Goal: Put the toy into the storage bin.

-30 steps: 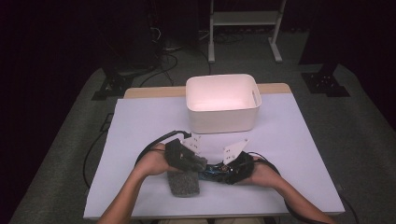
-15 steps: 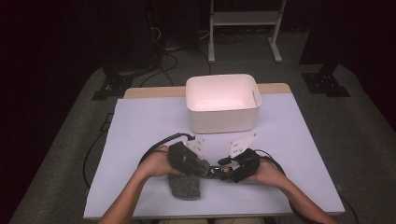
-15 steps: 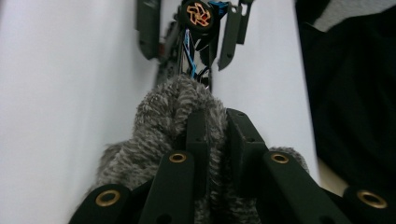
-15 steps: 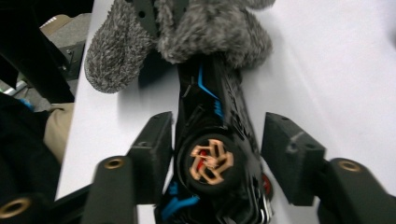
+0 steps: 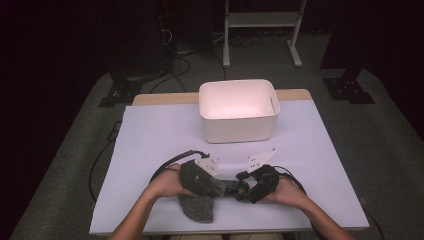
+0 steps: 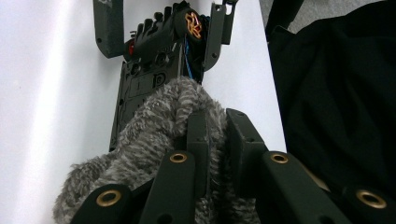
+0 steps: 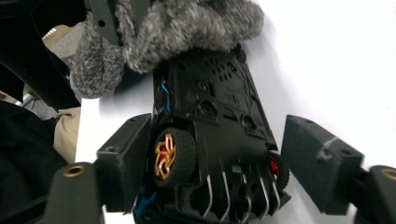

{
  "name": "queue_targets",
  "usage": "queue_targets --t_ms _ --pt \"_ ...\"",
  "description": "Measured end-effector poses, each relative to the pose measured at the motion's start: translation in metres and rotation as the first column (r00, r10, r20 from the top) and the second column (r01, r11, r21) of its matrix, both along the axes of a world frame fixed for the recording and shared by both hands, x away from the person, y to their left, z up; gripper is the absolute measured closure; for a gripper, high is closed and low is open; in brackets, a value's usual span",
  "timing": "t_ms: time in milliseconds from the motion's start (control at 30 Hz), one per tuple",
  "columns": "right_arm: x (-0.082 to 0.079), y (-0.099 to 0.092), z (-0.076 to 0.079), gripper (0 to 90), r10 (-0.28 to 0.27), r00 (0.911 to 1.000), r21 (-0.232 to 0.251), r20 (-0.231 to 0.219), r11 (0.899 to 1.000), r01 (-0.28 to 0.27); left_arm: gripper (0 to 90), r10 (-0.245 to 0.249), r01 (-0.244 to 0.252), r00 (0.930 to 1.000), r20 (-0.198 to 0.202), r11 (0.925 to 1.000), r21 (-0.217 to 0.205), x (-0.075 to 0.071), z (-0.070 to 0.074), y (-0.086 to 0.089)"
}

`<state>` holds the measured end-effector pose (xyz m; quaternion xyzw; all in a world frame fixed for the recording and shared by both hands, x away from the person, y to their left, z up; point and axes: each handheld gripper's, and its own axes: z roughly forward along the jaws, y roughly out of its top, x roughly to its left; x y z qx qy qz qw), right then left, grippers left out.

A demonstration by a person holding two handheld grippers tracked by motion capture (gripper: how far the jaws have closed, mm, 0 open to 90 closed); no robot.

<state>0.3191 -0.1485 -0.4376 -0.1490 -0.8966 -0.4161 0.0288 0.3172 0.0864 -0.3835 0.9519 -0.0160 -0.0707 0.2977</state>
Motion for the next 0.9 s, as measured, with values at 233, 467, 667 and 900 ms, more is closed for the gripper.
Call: queue_targets --t_ms 233,467,667,900 --pt "-0.004 -0.001 0.0 22.5 0.0 1.0 0.015 0.007 1.0 0.0 79.9 -0.019 0.019 0.9998 -0.001 0.9997 0.016 -0.006 -0.004 -0.001" --pt "-0.004 -0.001 -0.001 18.5 -0.004 1.0 0.002 0.002 1.0 0.004 79.7 -0.027 0.027 0.9996 -0.012 0.9996 0.008 -0.007 -0.006 -0.001" --pt "-0.006 0.003 -0.009 17.6 0.018 0.9998 -0.018 -0.011 1.0 -0.019 79.7 -0.04 0.041 0.9985 -0.037 0.9989 0.022 -0.009 -0.012 -0.003" --pt "-0.01 0.012 -0.019 18.7 0.045 0.9989 -0.064 -0.008 0.997 -0.046 79.5 -0.014 0.014 0.9996 -0.023 0.9999 0.002 -0.007 -0.011 0.001"
